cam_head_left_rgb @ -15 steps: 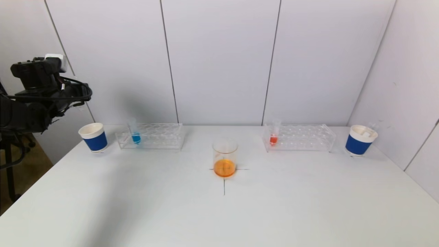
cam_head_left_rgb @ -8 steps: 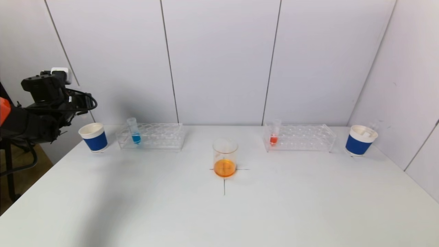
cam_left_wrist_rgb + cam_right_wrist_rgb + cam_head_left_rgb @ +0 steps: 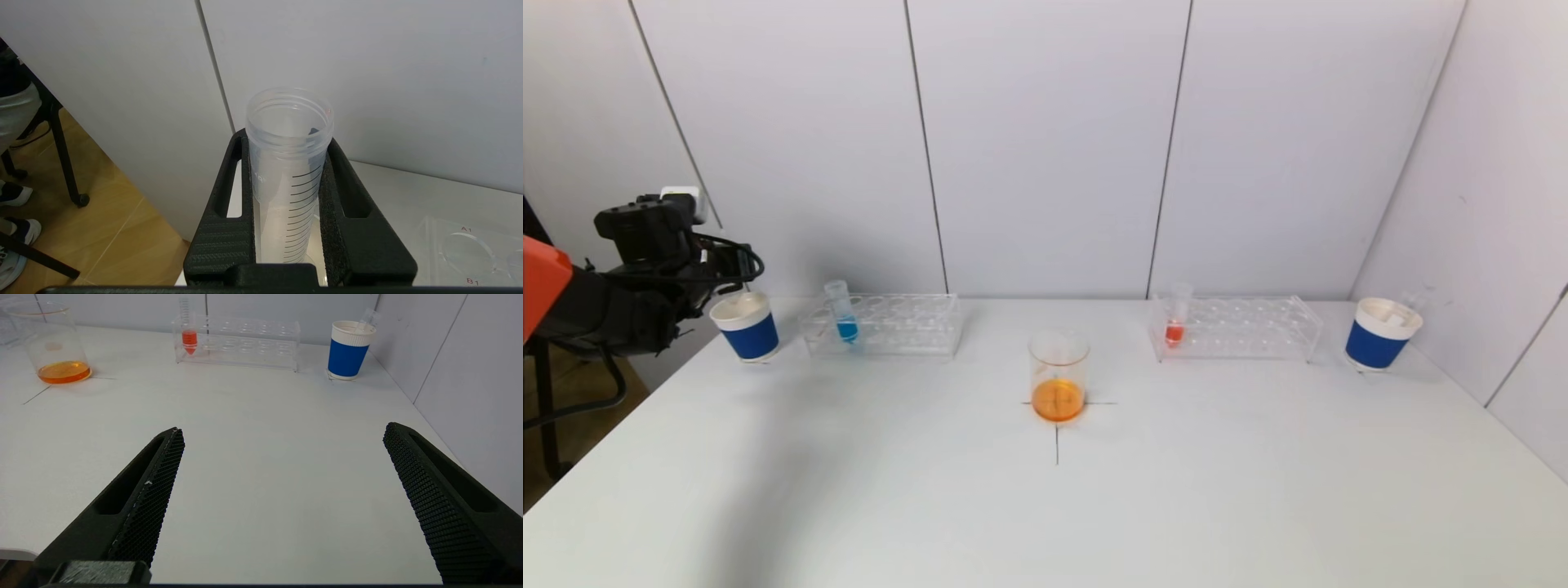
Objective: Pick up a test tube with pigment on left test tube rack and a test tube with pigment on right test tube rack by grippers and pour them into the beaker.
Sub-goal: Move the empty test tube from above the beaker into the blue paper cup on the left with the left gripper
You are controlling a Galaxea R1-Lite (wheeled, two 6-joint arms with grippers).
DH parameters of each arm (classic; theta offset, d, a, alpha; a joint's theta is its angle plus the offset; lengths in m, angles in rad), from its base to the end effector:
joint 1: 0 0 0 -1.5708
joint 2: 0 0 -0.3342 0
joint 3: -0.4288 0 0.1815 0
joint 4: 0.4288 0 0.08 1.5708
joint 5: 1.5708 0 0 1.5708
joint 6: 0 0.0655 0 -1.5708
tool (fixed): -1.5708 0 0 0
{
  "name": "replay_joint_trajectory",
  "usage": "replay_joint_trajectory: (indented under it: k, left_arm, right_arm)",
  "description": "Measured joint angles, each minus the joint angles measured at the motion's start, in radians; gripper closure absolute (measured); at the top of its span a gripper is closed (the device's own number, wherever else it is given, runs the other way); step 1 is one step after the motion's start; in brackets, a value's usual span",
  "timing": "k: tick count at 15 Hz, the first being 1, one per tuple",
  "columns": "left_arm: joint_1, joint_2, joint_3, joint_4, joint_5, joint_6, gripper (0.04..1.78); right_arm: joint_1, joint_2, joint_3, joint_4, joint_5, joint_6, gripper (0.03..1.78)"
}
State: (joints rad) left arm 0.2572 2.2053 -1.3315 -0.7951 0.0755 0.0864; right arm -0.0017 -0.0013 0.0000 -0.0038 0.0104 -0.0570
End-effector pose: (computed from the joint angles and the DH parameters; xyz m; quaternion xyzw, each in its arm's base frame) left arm 0.4889 0.1337 0.1796 0.0390 0.0463 0.1636 0.9847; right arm -0.0237 0.0007 0.0760 -0.0285 -0.0027 0.0043 0.9996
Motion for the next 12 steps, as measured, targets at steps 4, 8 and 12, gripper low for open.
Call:
replay_joint_trajectory:
  k: [4,8,12]
  left_arm:
    - [-0.001,0.018,0.042,-0.087,-0.002,0.002,1.36]
    - [0.0,0.031,0.078,-0.128,-0.009,0.001,1.36]
    - [0.001,0.039,0.097,-0.146,-0.011,0.001,1.36]
  right_arm:
    - [0.0,0.0,0.0,0.0,0.0,0.0,0.04]
    - [0.0,0.0,0.0,0.0,0.0,0.0,0.04]
    - [0.0,0.0,0.0,0.0,0.0,0.0,0.04]
